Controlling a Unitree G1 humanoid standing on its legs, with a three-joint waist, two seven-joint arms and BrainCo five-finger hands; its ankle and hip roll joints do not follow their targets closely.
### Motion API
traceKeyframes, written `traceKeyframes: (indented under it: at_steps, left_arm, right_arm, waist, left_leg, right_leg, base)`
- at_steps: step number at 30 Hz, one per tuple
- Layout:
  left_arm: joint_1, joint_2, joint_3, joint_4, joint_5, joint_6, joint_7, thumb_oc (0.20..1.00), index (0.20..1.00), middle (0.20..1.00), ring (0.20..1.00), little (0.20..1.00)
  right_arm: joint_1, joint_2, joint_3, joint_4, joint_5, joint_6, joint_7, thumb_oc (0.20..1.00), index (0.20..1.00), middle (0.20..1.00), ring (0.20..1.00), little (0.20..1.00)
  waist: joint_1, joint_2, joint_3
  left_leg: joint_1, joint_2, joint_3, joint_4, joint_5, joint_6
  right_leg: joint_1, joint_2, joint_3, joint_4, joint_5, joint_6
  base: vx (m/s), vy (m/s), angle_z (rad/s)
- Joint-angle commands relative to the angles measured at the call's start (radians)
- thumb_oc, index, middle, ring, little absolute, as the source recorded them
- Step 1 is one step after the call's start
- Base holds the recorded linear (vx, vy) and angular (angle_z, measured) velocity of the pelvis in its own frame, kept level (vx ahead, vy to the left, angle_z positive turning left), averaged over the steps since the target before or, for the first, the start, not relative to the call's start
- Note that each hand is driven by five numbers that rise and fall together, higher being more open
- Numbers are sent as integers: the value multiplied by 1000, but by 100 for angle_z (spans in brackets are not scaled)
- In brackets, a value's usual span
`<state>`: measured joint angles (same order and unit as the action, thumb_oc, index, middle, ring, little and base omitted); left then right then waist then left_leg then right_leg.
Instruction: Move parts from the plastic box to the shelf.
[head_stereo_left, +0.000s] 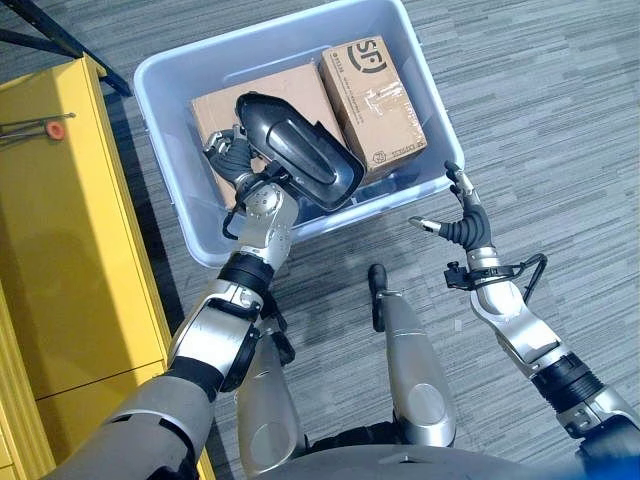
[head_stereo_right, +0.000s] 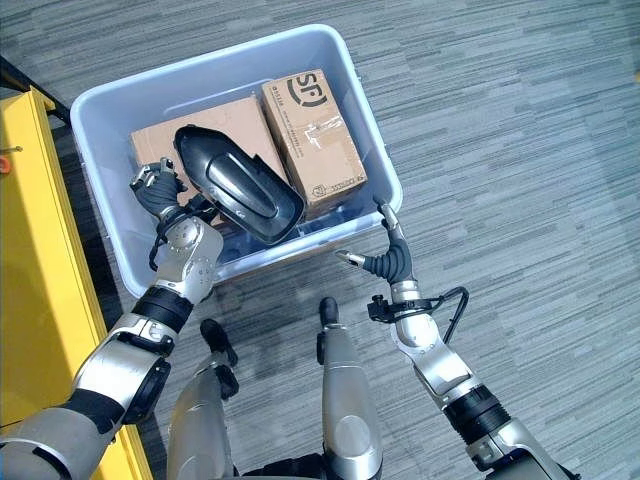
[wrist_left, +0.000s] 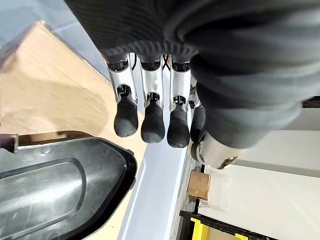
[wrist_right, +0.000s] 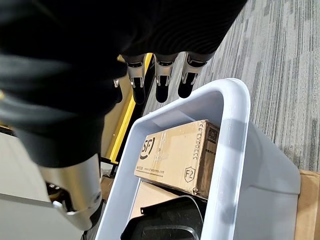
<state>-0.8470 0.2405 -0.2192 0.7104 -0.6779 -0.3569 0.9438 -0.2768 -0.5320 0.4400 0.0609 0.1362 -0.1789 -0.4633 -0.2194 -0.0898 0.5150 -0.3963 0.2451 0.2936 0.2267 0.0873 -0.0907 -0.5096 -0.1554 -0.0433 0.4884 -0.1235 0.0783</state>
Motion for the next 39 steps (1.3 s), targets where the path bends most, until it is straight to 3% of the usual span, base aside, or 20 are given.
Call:
traceKeyframes:
  at_steps: [1, 3, 4, 5, 6, 13, 19, 24, 32, 39]
  left_arm:
    - [-53, 23, 4, -19, 34, -8, -15, 200, 200, 200, 200, 200]
    - [-47, 24, -4, -21, 42, 16, -29, 200, 200, 200, 200, 200]
    - [-43, 24, -7, -22, 41, 26, -34, 395, 395, 395, 395, 395]
    - [-38, 19, -12, -22, 31, 44, -41, 940, 940, 940, 940, 940]
    - [-33, 15, -17, -21, 26, 54, -44, 1000, 1000, 1000, 1000, 1000]
    - [41, -62, -46, -4, -59, 82, -48, 1000, 1000, 1000, 1000, 1000]
    - [62, -120, -58, 9, -63, 63, 47, 1000, 1000, 1000, 1000, 1000]
    - [73, -122, -39, 23, -40, 43, 163, 1000, 1000, 1000, 1000, 1000]
    - [52, -124, -29, 70, -33, 51, 156, 1000, 1000, 1000, 1000, 1000]
    - [-5, -121, -20, 101, -145, 69, 172, 1000, 1000, 1000, 1000, 1000]
  right_arm:
    - [-3, -12, -31, -68, 7, -20, 3, 1000, 1000, 1000, 1000, 1000]
    - [-2, -12, -31, -64, 10, -20, 9, 1000, 1000, 1000, 1000, 1000]
    - [-1, -13, -32, -63, 8, -21, 11, 1000, 1000, 1000, 1000, 1000]
    - [-1, -11, -30, -62, 6, -21, 13, 1000, 1000, 1000, 1000, 1000]
    - [-2, -10, -29, -60, 5, -21, 13, 1000, 1000, 1000, 1000, 1000]
    - [-8, -1, -24, -43, -1, -28, 8, 1000, 1000, 1000, 1000, 1000]
    - [-17, 4, -13, -23, -5, -34, -6, 1000, 1000, 1000, 1000, 1000]
    - [-15, 3, -9, -18, -2, -37, -16, 1000, 1000, 1000, 1000, 1000]
    - [-38, 4, 9, 7, -10, -49, -43, 1000, 1000, 1000, 1000, 1000]
    - [-60, 2, 11, 16, -9, -27, -47, 1000, 1000, 1000, 1000, 1000]
  waist:
    - [-6, -27, 5]
    - [-6, -30, 5]
    - [-6, -29, 5]
    - [-6, -30, 5]
    - [-5, -30, 5]
    - [1, -42, 5]
    - [3, -61, 5]
    - [7, -71, 5]
    - [3, -73, 5]
    - [-10, -81, 5]
  left_leg:
    - [-28, 39, -42, 124, -89, -10]
    - [-32, 40, -42, 126, -88, -11]
    - [-33, 40, -42, 125, -87, -11]
    - [-35, 41, -42, 123, -83, -12]
    - [-37, 42, -42, 123, -81, -13]
    - [-64, 54, -46, 127, -67, -21]
    - [-94, 75, -46, 137, -54, -32]
    - [-111, 89, -50, 143, -47, -41]
    - [-142, 105, -51, 150, -33, -50]
    - [-172, 114, -47, 178, -32, -57]
  right_leg:
    - [40, 36, -75, -73, 28, -35]
    - [39, 37, -75, -76, 30, -34]
    - [38, 37, -74, -77, 31, -33]
    - [36, 39, -75, -78, 32, -33]
    - [34, 40, -75, -78, 32, -33]
    - [14, 43, -85, -69, 30, -30]
    - [-17, 48, -100, -52, 28, -30]
    - [-33, 53, -110, -45, 25, -30]
    - [-74, 54, -120, -24, 21, -32]
    - [-104, 56, -118, -15, 24, -33]
  base:
    - [3, -10, -5]
    - [1, -10, -5]
    - [-6, -7, -4]
    - [-7, -8, -4]
    - [-8, -13, -4]
    - [-3, -35, -2]
    - [16, -69, 0]
    - [17, -76, -1]
    - [7, -56, 1]
    - [3, -20, 0]
